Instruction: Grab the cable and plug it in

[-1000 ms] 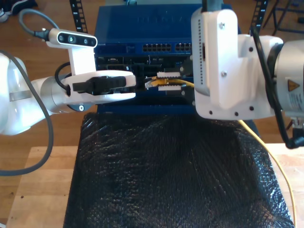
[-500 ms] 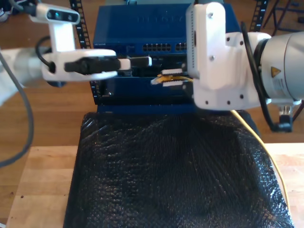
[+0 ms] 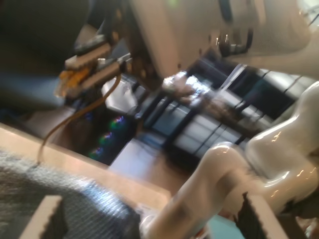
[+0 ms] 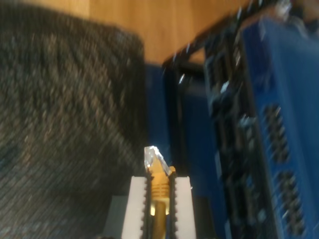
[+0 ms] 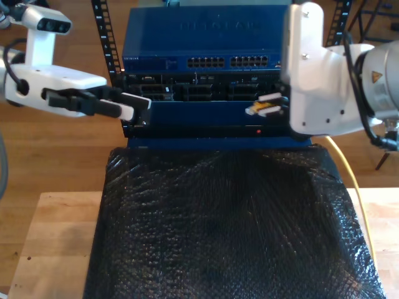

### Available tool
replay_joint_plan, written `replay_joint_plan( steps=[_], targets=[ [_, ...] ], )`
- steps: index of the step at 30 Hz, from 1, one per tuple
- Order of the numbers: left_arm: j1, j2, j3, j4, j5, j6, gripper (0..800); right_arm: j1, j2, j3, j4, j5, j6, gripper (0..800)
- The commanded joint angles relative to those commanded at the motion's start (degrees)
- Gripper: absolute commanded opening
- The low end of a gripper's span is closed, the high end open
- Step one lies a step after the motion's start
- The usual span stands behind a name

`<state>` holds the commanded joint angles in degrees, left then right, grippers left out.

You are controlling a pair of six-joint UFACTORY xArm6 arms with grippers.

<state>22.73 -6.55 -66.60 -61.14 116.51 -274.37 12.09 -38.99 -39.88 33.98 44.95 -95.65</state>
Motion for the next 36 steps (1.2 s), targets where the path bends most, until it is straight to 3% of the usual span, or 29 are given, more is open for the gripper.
replay_joint_plan(
  steps=[8, 20, 23, 29, 36],
  targets=[
    [3.2, -4.0, -0.2, 10.8, -1.2, 5.6, 798, -4.8, 4.4, 0.0, -3.1, 3.4, 1.8, 0],
    [15.8, -7.5, -1.9, 32.2, -1.3, 27.1, 798, -4.8, 12.9, -2.9, -11.7, 3.4, 7.4, 0],
    [19.4, -9.0, 1.6, 37.2, -1.3, 32.5, 799, -4.8, 13.5, -2.7, -12.7, 3.4, 7.4, 0],
    [24.9, -14.8, 11.3, 44.7, -2.0, 48.0, 799, -4.8, 14.6, -2.2, -13.5, 3.4, 7.4, 0],
    [30.7, -15.6, 17.3, 54.2, -4.0, 59.9, 799, -4.8, 16.4, -2.4, -14.0, 3.4, 7.4, 0]
  ],
)
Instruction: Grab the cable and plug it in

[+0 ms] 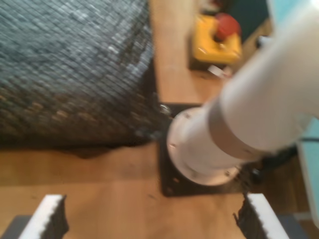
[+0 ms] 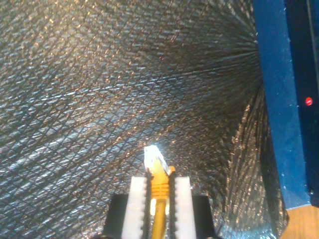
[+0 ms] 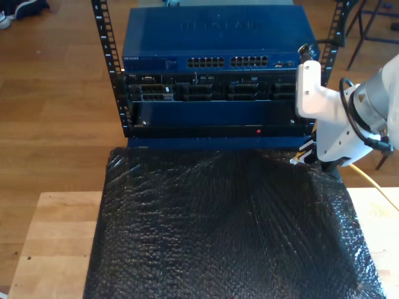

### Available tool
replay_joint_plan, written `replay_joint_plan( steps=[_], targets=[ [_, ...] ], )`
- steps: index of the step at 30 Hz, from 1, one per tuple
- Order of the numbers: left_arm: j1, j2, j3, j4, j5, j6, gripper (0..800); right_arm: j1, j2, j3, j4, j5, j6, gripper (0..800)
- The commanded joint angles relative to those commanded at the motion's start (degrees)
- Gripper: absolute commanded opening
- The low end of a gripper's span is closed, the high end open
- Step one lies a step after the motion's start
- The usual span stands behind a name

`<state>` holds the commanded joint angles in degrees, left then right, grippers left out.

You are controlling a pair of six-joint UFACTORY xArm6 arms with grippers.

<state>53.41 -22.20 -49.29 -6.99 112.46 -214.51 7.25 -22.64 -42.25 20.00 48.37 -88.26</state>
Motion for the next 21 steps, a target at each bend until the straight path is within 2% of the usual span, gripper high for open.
replay_joint_plan(
  steps=[7, 13, 18, 21],
  targets=[
    [8.0, -0.4, 7.5, 5.3, -2.9, 11.6, 799, 0.0, 1.5, -0.6, 0.2, -0.2, 0.1, 0],
    [12.9, -0.4, 15.3, 10.0, -11.6, 15.2, 799, 0.0, 2.1, -0.8, 0.2, -0.4, 0.2, 0],
    [16.8, -0.4, 19.3, 10.3, -13.1, 20.0, 799, 0.0, 2.1, -0.9, 0.2, -0.4, 0.1, 0],
    [17.1, -0.6, 21.9, 10.9, -15.9, 21.5, 799, 0.0, 2.2, -0.8, 0.2, -0.4, 0.1, 0]
  ],
)
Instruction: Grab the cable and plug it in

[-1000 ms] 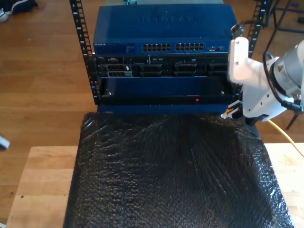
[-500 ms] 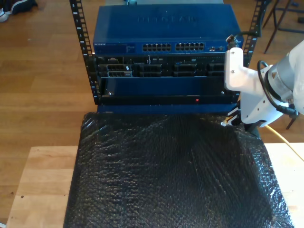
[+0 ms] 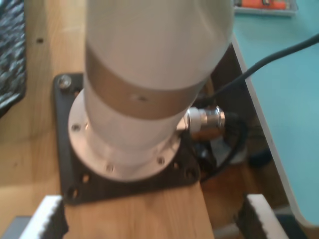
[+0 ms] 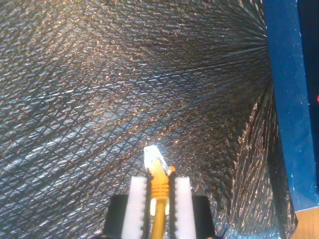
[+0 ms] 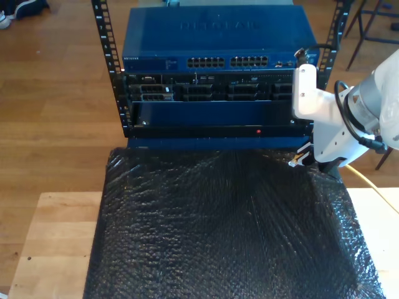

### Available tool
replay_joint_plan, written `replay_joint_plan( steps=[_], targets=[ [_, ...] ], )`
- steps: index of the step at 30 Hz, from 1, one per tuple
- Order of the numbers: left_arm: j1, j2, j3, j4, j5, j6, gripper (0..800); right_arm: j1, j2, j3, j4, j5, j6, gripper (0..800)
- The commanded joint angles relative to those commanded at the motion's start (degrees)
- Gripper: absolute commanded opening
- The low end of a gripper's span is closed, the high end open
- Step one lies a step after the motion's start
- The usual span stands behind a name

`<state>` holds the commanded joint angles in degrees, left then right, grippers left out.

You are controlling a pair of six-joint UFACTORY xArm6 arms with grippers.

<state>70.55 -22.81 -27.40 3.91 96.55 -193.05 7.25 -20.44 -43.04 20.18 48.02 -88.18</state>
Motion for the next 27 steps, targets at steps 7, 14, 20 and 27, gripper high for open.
replay_joint_plan(
  steps=[7, 14, 20, 27],
  targets=[
    [0.3, -4.4, 6.5, 2.3, -7.1, 2.6, 799, 0.0, 0.5, -0.1, 0.0, -0.1, 0.1, 0],
    [3.5, -6.4, 10.6, 2.4, -14.9, 3.3, 799, 0.0, 1.0, 0.0, 0.0, -0.1, 0.1, 0],
    [5.7, -7.7, 13.5, 2.4, -20.1, 5.5, 799, 0.0, 0.9, -0.1, 0.0, -0.3, 0.1, 0],
    [6.7, -8.1, 19.7, 2.3, -30.9, 6.0, 799, 0.1, 0.6, -0.2, 0.1, -2.9, 0.0, 0]
  ],
)
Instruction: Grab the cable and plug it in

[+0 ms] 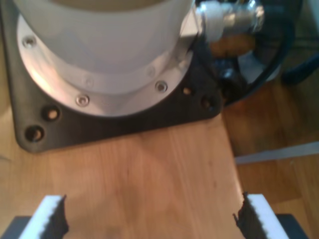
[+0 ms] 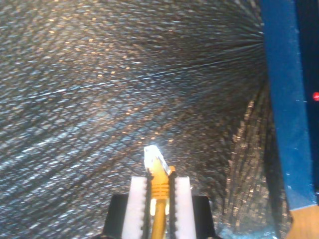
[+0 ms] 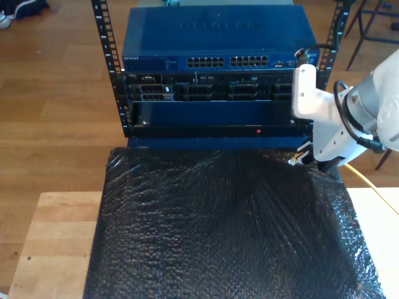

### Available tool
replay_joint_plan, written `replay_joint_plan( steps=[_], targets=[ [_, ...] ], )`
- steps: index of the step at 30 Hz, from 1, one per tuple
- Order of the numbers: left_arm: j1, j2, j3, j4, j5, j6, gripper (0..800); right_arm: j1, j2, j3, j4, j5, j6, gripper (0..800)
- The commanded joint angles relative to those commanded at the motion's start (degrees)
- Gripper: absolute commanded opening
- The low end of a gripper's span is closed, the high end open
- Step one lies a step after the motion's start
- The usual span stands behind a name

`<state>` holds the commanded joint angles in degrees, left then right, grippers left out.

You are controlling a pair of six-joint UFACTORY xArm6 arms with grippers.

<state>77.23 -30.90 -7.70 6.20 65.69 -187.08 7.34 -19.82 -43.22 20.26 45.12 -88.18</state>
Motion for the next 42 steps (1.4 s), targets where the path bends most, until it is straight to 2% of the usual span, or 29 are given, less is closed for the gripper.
replay_joint_plan(
  steps=[3, 10, 16, 24, 42],
  targets=[
    [0.2, 0.0, 1.3, -0.4, -2.5, -0.1, 799, 0.1, 0.1, -0.4, 0.1, -1.0, 0.0, 0],
    [1.6, 0.4, 1.8, -0.5, -3.5, 1.7, 799, 1.6, 0.4, -0.3, 0.3, -6.5, -0.1, 0],
    [1.6, 1.3, 1.5, -0.5, -3.2, 2.6, 800, 3.2, 2.2, 0.4, 0.3, -11.6, 0.0, 0],
    [1.6, 1.7, 1.3, -0.4, -3.0, 2.7, 800, 7.2, 2.5, 4.6, 0.2, -20.7, -0.1, 0],
    [1.6, 1.7, 1.3, -0.4, -3.0, 2.7, 800, 9.7, 9.8, 3.7, -0.3, -34.0, -0.4, 0]
  ],
)
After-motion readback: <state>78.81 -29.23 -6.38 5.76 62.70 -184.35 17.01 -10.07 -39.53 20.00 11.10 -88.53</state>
